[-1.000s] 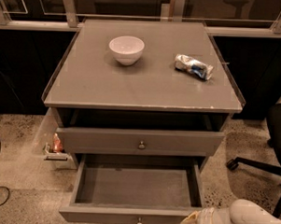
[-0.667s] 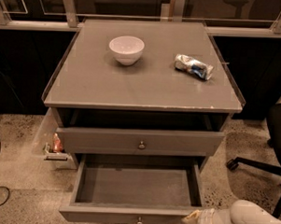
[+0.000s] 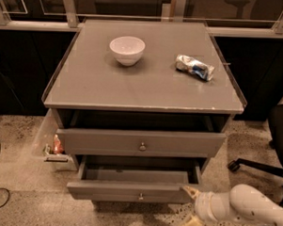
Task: Close middle drawer
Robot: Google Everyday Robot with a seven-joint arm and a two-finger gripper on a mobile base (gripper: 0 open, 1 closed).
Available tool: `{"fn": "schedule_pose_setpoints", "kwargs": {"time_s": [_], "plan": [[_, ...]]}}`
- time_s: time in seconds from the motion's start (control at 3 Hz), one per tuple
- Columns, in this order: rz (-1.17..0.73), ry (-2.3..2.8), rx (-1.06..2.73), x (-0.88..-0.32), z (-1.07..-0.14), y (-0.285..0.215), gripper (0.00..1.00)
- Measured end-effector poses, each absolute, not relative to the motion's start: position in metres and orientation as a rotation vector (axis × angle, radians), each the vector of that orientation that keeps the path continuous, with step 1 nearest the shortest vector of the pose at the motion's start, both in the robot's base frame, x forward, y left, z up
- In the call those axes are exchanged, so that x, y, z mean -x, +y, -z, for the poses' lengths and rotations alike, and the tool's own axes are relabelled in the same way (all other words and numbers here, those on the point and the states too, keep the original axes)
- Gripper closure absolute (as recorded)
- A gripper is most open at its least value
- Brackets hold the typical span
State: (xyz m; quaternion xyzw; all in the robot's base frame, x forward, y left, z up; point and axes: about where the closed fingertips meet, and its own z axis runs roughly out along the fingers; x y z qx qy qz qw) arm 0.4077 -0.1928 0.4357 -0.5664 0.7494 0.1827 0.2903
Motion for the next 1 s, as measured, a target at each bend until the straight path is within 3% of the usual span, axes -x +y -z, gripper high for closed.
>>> {"fn": "schedule_pose_setpoints", "kwargs": {"time_s": [0.67, 1.0], "plan": [[-0.421, 1.890, 1.641, -0.489, -0.441, -0.161, 0.65], [-0.422, 1.963, 1.629, -0.496, -0.410, -0.183, 0.88]]}}
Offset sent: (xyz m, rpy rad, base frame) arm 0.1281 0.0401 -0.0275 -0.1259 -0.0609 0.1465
